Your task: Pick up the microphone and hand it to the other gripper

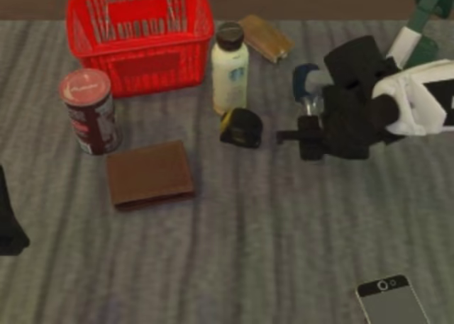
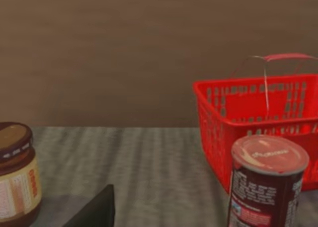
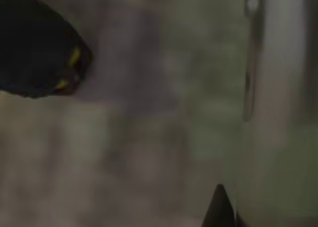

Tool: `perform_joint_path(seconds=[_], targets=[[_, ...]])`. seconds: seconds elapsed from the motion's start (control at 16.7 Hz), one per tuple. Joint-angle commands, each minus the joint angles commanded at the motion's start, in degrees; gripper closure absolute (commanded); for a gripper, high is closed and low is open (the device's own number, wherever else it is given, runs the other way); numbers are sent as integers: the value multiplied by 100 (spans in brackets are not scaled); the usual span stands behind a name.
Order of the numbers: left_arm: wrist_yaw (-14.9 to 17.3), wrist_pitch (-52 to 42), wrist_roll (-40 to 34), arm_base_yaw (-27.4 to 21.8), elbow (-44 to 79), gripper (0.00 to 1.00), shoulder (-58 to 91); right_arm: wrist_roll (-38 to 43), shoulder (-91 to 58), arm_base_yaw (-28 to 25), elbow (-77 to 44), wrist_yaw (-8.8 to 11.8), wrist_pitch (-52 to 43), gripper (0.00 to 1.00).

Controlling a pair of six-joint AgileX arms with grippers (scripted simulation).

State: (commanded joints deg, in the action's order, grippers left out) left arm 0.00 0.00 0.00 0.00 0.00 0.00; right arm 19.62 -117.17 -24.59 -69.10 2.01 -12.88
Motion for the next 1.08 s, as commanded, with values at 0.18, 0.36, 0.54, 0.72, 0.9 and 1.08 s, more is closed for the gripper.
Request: perform_joint_path(seconds=[0.18,0.36,0.54,0.72,0.9,1.08], targets=[[0,0,0,0,0,0,0,-424,268,-6,448,421,1592,100],[0,0,0,0,0,0,0,-878,618,-5,947,855,3279,100],[0,0,0,0,0,0,0,-1306,1014,-1,1387,1253,4778,100],[0,0,0,0,0,0,0,-1655,1388,4,1698,1563,5813,100],[0,0,0,0,0,0,0,-1850,1634,13,1855,1728,6300,100],[0,0,0,0,0,0,0,-1866,1655,13,1866,1742,6339,100]])
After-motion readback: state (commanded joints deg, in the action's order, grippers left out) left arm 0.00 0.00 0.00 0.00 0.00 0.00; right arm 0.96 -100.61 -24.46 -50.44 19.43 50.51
